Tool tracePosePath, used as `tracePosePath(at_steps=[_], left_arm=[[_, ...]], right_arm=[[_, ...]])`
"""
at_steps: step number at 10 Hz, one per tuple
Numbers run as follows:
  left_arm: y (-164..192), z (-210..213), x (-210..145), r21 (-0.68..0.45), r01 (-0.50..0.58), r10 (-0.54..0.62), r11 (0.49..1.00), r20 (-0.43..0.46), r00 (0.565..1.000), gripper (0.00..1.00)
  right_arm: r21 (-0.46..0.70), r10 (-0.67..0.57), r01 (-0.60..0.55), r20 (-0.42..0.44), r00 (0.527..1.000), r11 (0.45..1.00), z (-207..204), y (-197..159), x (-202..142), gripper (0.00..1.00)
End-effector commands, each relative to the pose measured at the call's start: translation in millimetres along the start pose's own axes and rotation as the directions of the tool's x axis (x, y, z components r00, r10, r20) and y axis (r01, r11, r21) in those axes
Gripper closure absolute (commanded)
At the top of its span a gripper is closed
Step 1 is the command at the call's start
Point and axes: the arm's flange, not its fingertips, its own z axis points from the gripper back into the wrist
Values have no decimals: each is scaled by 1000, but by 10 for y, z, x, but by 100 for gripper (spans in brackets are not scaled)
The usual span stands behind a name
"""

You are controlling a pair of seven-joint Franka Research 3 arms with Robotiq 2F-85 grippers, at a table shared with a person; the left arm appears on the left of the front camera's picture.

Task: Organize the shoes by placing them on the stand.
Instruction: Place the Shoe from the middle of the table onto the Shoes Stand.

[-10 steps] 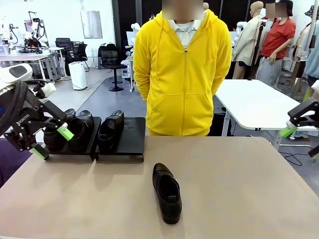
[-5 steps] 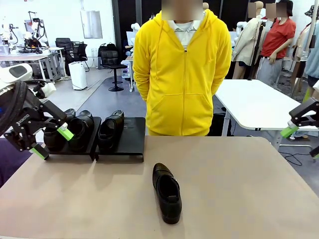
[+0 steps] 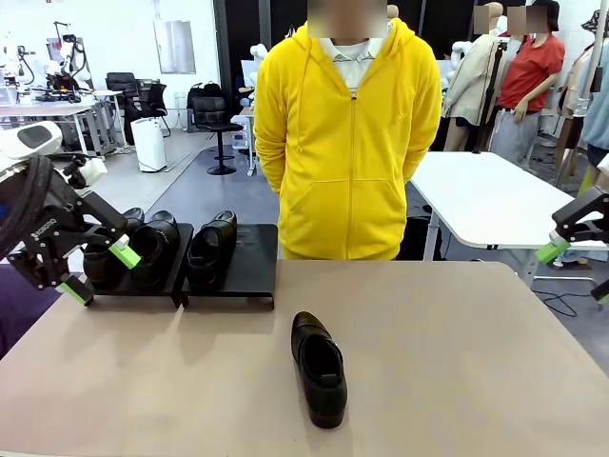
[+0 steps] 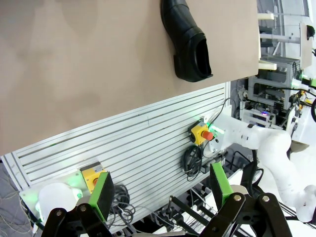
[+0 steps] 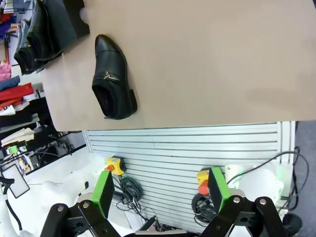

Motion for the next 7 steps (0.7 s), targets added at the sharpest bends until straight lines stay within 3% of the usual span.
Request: tracePosePath(at_steps=[1,2,4,6,7], left_arm=[[-357,-93,1,16,-59,59,998,-5,998,0],[-833,-345,48,136,-123,120,983,26,992,0],[-1694,-1170,227,296,-87,88,951,13,996,0],[-2055,-1883,271,417,-134,134,899,29,991,0],[-2066,-2107,252,477,-156,170,865,14,985,0]], right_arm=[[14,3,-3,-10,1000,1000,41,4,10,0],[14,3,-3,-10,1000,1000,41,4,10,0],[14,3,-3,-10,1000,1000,41,4,10,0],[14,3,-3,-10,1000,1000,41,4,10,0],[14,3,-3,-10,1000,1000,41,4,10,0]])
